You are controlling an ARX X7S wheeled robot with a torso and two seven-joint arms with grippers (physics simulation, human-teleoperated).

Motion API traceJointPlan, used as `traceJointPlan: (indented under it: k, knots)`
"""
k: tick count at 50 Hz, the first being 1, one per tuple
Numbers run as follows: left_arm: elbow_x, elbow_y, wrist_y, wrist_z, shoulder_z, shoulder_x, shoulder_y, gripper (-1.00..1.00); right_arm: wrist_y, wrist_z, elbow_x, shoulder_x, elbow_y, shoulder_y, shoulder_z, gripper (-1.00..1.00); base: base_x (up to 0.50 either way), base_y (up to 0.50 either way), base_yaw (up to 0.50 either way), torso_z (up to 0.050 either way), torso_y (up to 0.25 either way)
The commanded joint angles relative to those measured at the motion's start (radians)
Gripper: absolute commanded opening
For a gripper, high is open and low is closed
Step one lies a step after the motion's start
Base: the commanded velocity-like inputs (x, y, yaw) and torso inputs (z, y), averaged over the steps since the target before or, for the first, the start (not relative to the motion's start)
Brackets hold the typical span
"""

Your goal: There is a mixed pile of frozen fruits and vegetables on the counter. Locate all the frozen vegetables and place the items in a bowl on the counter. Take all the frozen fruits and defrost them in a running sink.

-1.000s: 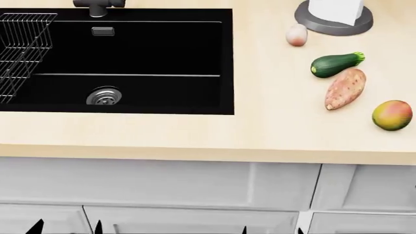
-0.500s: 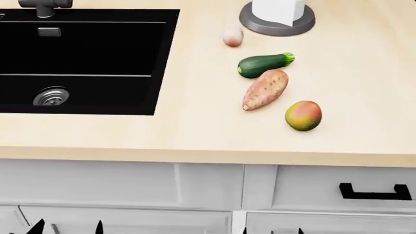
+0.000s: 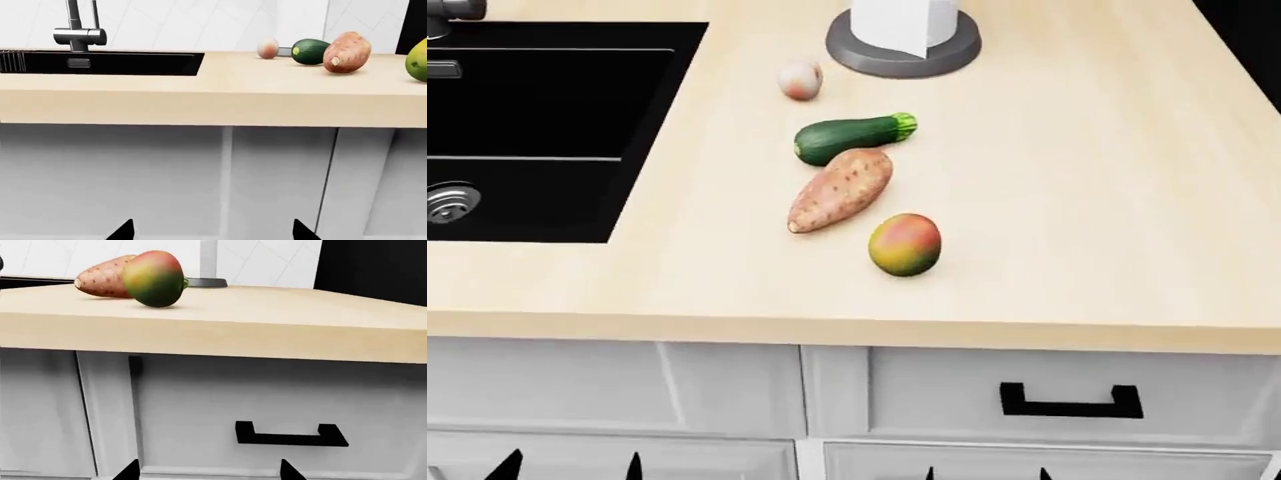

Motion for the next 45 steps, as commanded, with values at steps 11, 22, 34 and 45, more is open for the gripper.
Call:
traceJointPlan:
  k: [11, 22, 34, 45]
  knots:
    - [-0.009, -0.001, 0.007, -0.016, 0.018, -0.017, -0.003, 1.0, -0.003, 0.021, -0.013, 0.016, -0.002, 0.002, -0.029, 1.0, 0.13, 0.0, 0.0, 0.0, 0.0]
    - [-0.018, 0.018, 0.045, -0.025, 0.014, -0.026, 0.011, 1.0, -0.002, 0.03, -0.006, 0.021, -0.003, 0.002, -0.033, 1.0, 0.0, 0.0, 0.0, 0.009, 0.0]
    - [-0.027, 0.014, 0.046, -0.027, 0.028, -0.028, 0.002, 1.0, -0.002, 0.037, 0.001, 0.025, 0.0, 0.002, -0.041, 1.0, 0.0, 0.0, 0.0, 0.05, 0.0]
    - [-0.039, 0.014, 0.052, -0.027, 0.034, -0.036, 0.006, 1.0, 0.003, 0.042, 0.008, 0.031, 0.006, 0.01, -0.048, 1.0, 0.0, 0.0, 0.0, 0.05, 0.0]
